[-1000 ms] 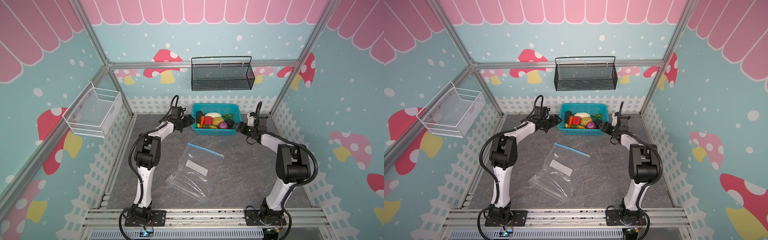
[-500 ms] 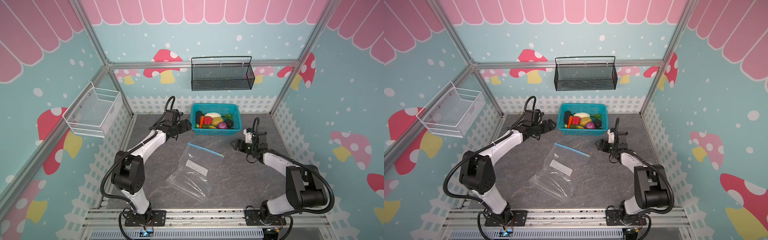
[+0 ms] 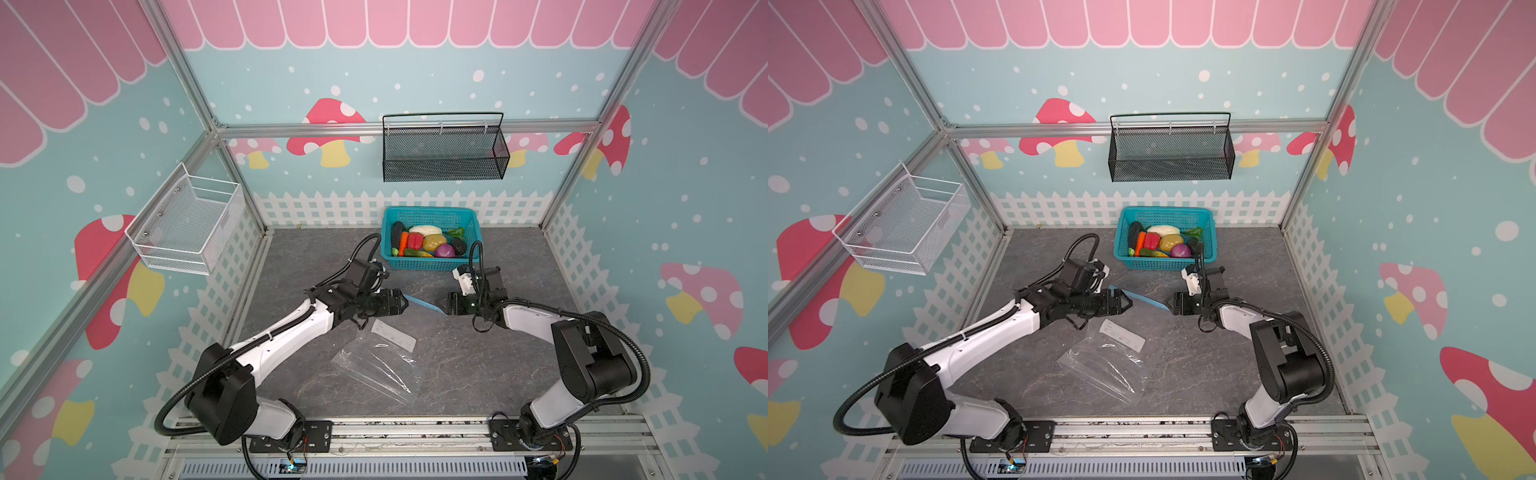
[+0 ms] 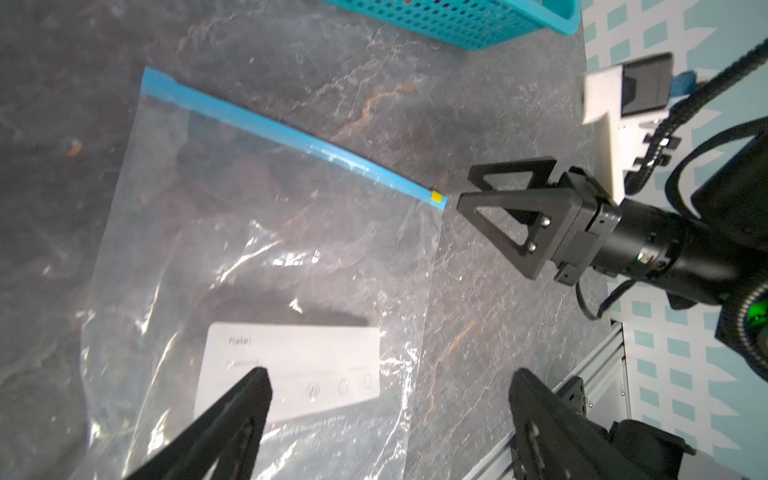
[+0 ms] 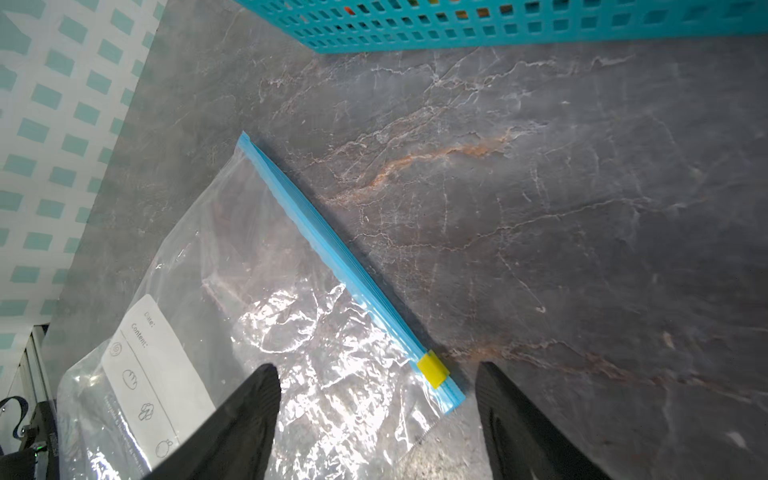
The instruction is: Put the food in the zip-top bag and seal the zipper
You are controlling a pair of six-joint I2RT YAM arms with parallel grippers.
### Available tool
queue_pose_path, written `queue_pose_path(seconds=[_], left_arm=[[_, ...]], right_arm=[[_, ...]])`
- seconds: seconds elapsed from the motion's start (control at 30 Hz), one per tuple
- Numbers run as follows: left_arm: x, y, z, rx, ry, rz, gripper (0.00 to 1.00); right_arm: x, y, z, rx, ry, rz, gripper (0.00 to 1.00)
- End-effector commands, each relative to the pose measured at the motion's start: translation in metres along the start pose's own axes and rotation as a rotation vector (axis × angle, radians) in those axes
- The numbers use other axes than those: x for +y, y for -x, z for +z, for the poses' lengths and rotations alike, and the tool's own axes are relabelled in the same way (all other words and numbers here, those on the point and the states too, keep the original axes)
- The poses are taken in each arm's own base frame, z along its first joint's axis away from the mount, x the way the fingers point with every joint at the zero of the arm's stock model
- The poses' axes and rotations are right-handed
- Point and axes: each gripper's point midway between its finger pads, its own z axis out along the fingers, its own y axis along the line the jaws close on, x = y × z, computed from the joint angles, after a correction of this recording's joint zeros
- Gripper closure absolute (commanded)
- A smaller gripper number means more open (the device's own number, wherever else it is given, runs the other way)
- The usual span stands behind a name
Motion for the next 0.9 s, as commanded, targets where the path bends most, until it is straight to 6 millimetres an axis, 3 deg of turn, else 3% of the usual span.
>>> queue_pose_path(seconds=[0.0,0.23,0.5,0.67,0.87], left_arm=[[0.006,-0.034,-0.006,0.087,-0.028,-0.075,0.09],[0.031,-0.076,0.004,0.159,-0.020,-0.133,0.09],[0.064,-0.092,0.013,0.181,0.021,-0.175,0.09],[0.097,-0.088,0.014,0.154,0.051,-0.248,0.10],[0.118,-0.066,0.013,0.103,0.087,-0.276,0.10]], right_arm=[[0.011,0.000,0.008,0.023,0.055,-0.069,0.24],[0.009,-0.006,0.021,0.058,0.067,-0.089,0.26],[0.009,-0.021,0.025,0.094,0.079,-0.068,0.28],[0.012,-0.032,0.023,0.111,0.090,-0.059,0.29],[0.014,-0.042,0.019,0.135,0.098,-0.053,0.31]])
